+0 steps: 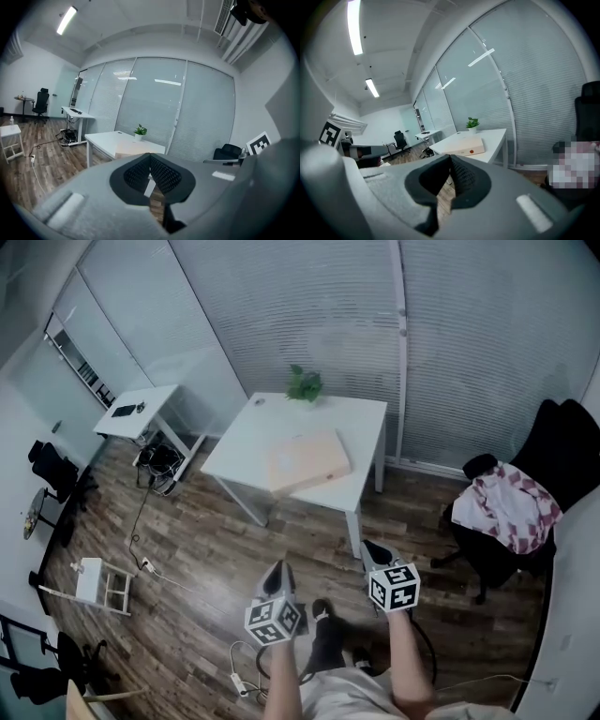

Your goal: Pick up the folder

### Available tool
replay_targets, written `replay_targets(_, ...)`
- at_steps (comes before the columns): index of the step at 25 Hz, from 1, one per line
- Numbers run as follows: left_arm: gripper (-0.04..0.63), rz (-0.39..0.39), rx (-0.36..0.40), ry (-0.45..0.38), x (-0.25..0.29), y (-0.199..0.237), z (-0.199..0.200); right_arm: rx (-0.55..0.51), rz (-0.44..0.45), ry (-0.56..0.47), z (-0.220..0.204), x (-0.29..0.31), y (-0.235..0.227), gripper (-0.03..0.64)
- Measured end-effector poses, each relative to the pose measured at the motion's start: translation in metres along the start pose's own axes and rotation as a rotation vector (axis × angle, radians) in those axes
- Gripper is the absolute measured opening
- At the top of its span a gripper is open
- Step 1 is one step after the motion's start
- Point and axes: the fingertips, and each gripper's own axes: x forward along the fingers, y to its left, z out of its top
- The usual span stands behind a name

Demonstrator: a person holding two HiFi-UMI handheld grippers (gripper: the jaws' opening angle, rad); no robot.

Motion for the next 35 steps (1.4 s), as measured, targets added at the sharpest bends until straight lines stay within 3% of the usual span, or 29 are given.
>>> replay_targets(5,0.005,-0.024,-0.078,-0.005,0.044,0.029,0.012,0.01,-0.082,0.037,0.002,0.041,-0.029,0.0)
replay_targets(16,0.005,-0.039,-0.019,0.016,0.154,0.109,0.069,0.007,-0.142,0.049,0.061,0.159,-0.055,0.0)
replay_targets(22,0.005,-0.062,-0.029,0.028,0.212,0.143,0.096,-0.002,-0.144,0.054,0.085,0.215,-0.049,0.0)
replay_targets(35,0.005,-0.103,-0.037,0.07,0.298,0.189,0.115,0.029,-0.198,0.057,0.115,0.297,-0.069,0.001)
